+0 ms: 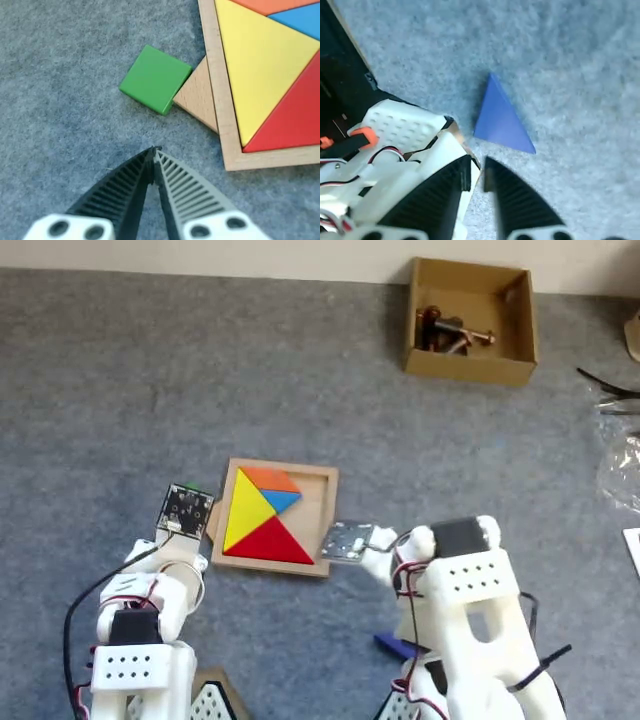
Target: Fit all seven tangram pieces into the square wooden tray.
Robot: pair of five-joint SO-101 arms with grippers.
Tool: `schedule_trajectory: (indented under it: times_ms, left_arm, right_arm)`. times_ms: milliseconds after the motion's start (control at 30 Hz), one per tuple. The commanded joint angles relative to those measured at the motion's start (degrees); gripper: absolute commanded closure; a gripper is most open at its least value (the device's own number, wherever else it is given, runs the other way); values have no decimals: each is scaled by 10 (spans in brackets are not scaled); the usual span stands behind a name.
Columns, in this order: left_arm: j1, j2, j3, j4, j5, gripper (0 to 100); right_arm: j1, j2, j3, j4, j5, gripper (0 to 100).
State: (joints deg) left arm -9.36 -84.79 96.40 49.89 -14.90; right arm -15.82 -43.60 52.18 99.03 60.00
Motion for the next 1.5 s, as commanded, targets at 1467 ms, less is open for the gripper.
schedule_trajectory:
  times_ms: [1467]
  left_arm:
    - [7,-8,13,4,-4,993]
  right_arm:
    - [45,7,106,-35,107,594]
